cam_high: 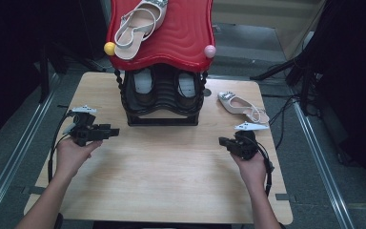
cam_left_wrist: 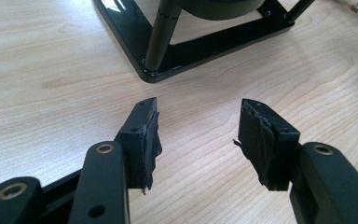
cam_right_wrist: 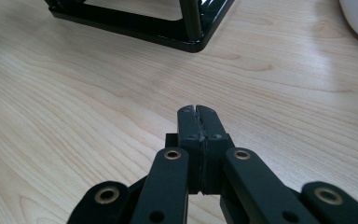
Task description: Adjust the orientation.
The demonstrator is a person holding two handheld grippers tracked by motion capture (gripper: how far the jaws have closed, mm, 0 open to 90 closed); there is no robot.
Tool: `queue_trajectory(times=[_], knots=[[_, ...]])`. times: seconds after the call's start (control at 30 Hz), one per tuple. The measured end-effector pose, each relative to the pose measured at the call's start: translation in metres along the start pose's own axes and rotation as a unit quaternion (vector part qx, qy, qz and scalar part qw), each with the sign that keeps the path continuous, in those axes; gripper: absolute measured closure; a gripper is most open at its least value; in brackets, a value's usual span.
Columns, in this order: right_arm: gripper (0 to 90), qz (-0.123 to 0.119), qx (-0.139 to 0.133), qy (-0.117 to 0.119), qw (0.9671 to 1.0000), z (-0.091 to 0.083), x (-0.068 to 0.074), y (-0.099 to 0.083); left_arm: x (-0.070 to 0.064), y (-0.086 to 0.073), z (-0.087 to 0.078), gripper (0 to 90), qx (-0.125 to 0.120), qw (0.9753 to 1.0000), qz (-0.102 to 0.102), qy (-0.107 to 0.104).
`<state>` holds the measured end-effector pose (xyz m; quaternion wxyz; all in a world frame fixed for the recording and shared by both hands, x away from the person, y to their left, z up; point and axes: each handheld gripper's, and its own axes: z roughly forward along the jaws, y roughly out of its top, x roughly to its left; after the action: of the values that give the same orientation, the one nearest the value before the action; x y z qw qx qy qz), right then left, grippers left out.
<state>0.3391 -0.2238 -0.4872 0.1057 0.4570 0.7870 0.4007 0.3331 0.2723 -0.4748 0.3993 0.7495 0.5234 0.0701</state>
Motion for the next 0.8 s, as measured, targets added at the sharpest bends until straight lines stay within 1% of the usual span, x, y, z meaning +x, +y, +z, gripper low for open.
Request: queue_trajectory(times=[0.03,0.1,0.13,0.17,0.27,0.37,0.43,0.53,0.67,0.8], knots=[[90.0,0.000,0.001,0.000,1.0000,0.000,-0.001,0.000,0.000,-0.001,0.000,48.3,-0.003,1.0000,-0.001,-0.001],[90.0,0.002,0.002,-0.002,1.0000,0.001,-0.003,0.001,0.001,-0.001,0.001,48.3,0.000,1.0000,-0.001,-0.006],[90.0,0.002,0.002,-0.005,1.0000,0.001,-0.004,0.001,0.000,-0.002,0.002,48.3,-0.003,1.0000,0.000,-0.005],[90.0,0.001,0.002,-0.009,1.0000,0.001,-0.005,0.002,0.001,-0.002,0.002,48.3,0.003,1.0000,0.001,-0.007],[89.5,0.007,0.001,-0.018,0.9998,0.000,-0.011,0.003,0.000,-0.003,0.003,48.4,0.002,1.0000,0.004,-0.003],[90.0,0.014,0.001,-0.026,0.9996,-0.003,-0.018,0.004,0.000,-0.003,0.002,48.3,0.000,1.0000,0.001,-0.005],[90.0,0.020,-0.004,-0.029,0.9993,-0.006,-0.022,0.007,0.000,-0.003,0.002,48.2,0.004,0.9999,0.000,-0.011],[90.0,0.022,-0.007,-0.041,0.9989,-0.010,-0.030,0.011,-0.001,-0.003,0.002,48.2,0.003,0.9999,-0.001,-0.014],[90.0,0.027,-0.011,-0.059,0.9978,-0.014,-0.042,0.019,-0.002,-0.003,0.002,48.2,0.008,0.9999,0.003,-0.014],[90.0,0.035,-0.019,-0.072,0.9966,-0.018,-0.056,0.025,-0.002,-0.003,0.004,48.2,0.010,0.9999,0.003,-0.014]])
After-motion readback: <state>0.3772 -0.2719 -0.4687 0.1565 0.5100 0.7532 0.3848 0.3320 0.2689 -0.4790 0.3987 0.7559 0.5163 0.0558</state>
